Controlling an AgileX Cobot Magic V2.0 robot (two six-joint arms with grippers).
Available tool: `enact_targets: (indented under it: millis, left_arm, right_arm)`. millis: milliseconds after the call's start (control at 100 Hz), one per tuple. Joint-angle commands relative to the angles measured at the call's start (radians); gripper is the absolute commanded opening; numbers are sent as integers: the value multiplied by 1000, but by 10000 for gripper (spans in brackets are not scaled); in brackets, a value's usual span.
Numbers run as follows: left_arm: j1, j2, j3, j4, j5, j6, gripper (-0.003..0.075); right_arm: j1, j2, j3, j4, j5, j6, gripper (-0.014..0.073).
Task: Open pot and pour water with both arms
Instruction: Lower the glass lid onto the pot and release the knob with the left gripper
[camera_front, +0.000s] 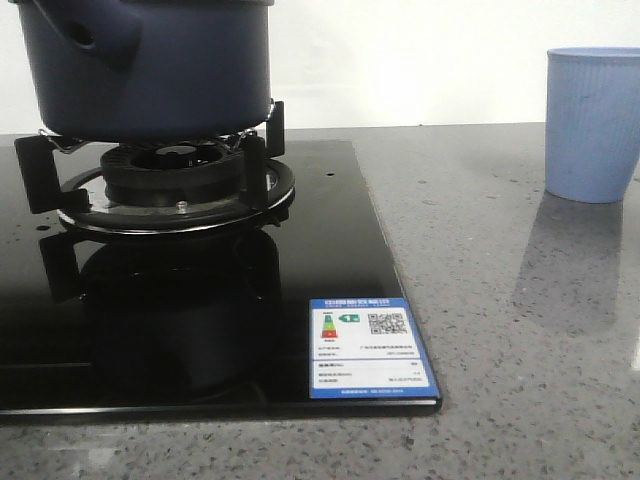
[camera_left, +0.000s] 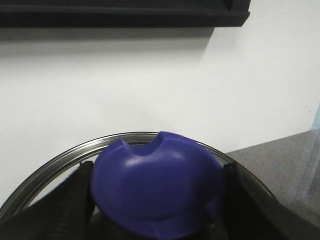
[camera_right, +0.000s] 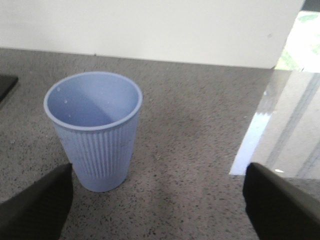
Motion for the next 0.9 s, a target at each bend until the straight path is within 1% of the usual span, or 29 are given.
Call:
enact_targets:
  millis: [0, 140, 310, 890]
  left_arm:
    - [-18, 5, -41, 2, -105, 0, 337]
    - [-30, 57, -41, 2, -107, 0, 337]
    - [-30, 85, -41, 2, -105, 0, 337]
    - [-30, 113, -41, 2, -66, 0, 337]
  right_arm:
    - [-5, -75, -23, 1, -5, 2, 603]
    - [-5, -150, -23, 3, 55, 2, 603]
    - [-5, -180, -23, 3, 111, 2, 603]
    - [-5, -180, -23, 4, 115, 2, 603]
